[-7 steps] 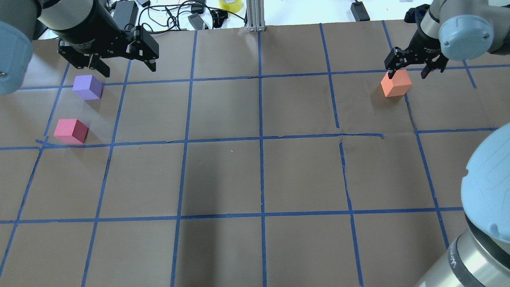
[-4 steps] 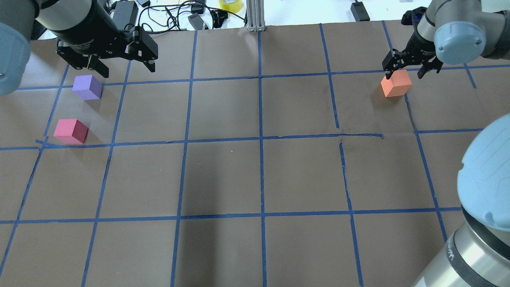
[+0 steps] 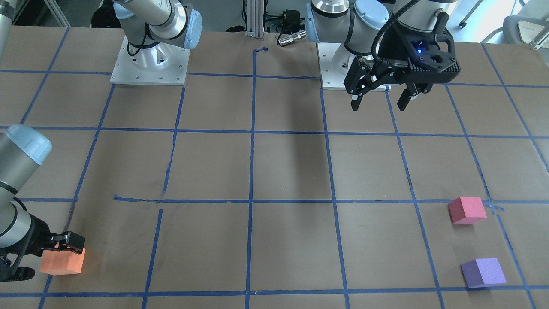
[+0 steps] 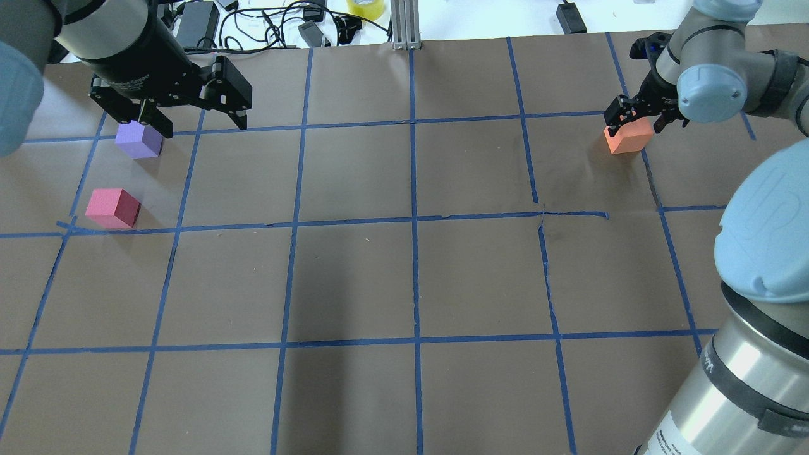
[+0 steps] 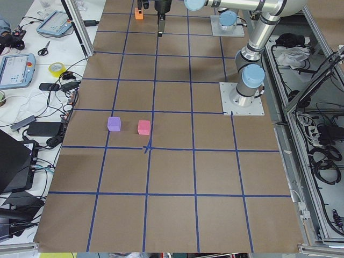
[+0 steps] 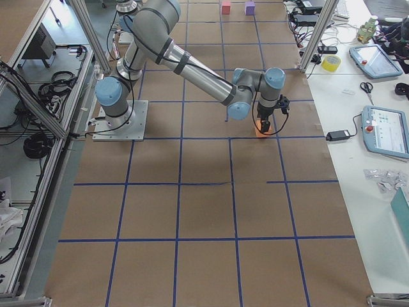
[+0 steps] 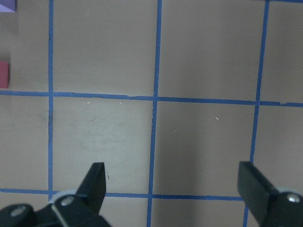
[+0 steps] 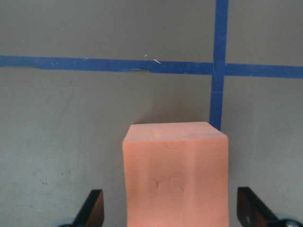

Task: Arrange blocks in a line
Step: 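Close the right gripper on the orange cube and lift it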

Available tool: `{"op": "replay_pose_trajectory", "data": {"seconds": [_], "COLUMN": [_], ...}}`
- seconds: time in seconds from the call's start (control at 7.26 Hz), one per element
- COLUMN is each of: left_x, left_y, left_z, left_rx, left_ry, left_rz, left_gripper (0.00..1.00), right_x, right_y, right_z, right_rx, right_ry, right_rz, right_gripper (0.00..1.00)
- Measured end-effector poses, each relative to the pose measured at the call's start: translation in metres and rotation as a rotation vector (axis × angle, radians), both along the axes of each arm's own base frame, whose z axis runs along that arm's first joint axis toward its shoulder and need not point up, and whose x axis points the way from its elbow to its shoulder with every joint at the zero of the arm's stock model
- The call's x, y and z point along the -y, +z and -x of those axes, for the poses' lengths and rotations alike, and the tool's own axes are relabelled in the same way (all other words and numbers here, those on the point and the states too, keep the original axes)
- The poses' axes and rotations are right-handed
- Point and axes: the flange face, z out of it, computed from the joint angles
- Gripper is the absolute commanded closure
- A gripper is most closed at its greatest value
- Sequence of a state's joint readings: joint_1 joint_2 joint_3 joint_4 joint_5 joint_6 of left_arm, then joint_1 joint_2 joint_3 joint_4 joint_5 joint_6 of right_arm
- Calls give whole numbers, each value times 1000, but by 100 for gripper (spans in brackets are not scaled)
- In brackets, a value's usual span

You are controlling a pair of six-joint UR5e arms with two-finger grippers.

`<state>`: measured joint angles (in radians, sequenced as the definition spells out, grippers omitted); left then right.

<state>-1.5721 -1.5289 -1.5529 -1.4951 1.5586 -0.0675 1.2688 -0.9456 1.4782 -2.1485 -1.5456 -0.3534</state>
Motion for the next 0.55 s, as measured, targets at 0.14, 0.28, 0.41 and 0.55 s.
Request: {"op": "replay_pose_trajectory", "data": {"seconds": [0.14,0.28,0.41,0.55], "left_x": [-1,-3,-3,-3], "left_y": [2,5,7,5], "left_z": [0,0,-1,-1], "left_rx": [0,-1,2,3], "left_ry": [-1,0,1,1], "left_rz": [1,8,10,6], "left_gripper": [0,0,0,0], "right_x": [3,6,8,9], "right_y": [-11,-18,-20,-18], "right_z": [1,2,3,3], "right_rx": [1,-2,-5,-7], "right_ry": [21,32,35,33], "right_rz": [6,16,27,35], "right_gripper": [38,79,100,100]}}
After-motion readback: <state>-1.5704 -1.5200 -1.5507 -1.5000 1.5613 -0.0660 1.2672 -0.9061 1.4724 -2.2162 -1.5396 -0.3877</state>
